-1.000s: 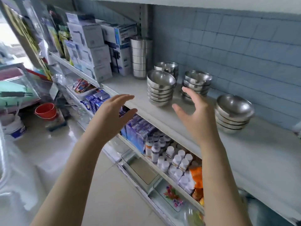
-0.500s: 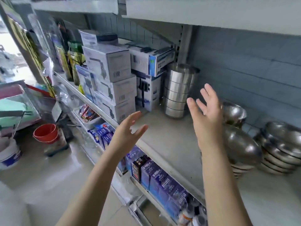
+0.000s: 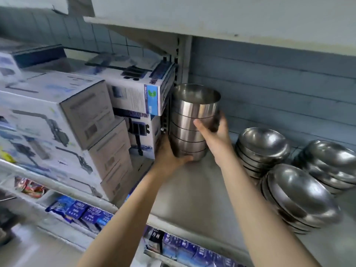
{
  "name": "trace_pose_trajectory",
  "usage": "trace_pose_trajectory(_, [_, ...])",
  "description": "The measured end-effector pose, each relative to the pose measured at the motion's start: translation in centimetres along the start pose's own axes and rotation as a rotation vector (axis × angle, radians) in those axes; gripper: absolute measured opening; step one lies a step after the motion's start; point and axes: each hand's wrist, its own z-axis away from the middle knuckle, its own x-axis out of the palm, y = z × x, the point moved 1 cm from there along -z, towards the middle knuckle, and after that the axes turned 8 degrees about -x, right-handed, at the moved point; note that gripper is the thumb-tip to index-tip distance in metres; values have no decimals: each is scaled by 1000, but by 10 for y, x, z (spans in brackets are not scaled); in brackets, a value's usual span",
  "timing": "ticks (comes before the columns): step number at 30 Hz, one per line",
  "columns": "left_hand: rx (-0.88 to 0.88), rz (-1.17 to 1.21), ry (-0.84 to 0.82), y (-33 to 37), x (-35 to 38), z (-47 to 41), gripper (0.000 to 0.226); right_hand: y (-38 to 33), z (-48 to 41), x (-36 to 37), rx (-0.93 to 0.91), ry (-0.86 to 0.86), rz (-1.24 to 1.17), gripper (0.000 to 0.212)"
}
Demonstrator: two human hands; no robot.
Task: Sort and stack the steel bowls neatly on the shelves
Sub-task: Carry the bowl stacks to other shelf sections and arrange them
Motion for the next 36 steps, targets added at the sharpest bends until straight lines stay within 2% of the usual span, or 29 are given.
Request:
trace_pose_trajectory(2, [25,-7,-54,-2,-3,-8,114,2,0,2,-7,34,17,98])
trace_pose_trajectory(5, [61,59,-121,-10,-10,-12,101,0,7,2,-41,55,42,93])
trace_pose_trajectory(8, [110,94,-178,-14,-15,-4,96,-6,24,3,-70,86,66,98])
trace_pose_trajectory(10, [109,111,-217,-16,-21,9,100,-12,41,5,-91,97,61,97])
trace_pose_trajectory(15, [156,0,-290,-27,-40,43,108,-25,99,12,-175,130,40,76])
trace_pose_trajectory(21, [152,-25,-406,-42,-63,68,94,-29,138,13,-198,56,47,93])
trace_pose_trajectory(23, [125,-32,-456,-43,-67,68,102,-35,140,7,-169,27,37,100])
trace_pose_trajectory(27, [110,-24,-530,-46,-70,62,117,-44,139,6,-125,14,10,79])
trace_pose_trajectory(30, [92,-6,-567,-44,-71,61,124,-47,139,11,-98,28,-12,74])
trace_pose_trajectory(32, [94,31,-575,-44,-72,63,121,-50,141,14,-80,34,-16,71])
trace_pose_trajectory(34, [108,56,-571,-44,-75,67,114,-53,145,15,-76,43,-20,75])
trace_pose_trajectory(36, [123,83,-552,-41,-78,75,107,-56,152,15,-86,54,-30,88])
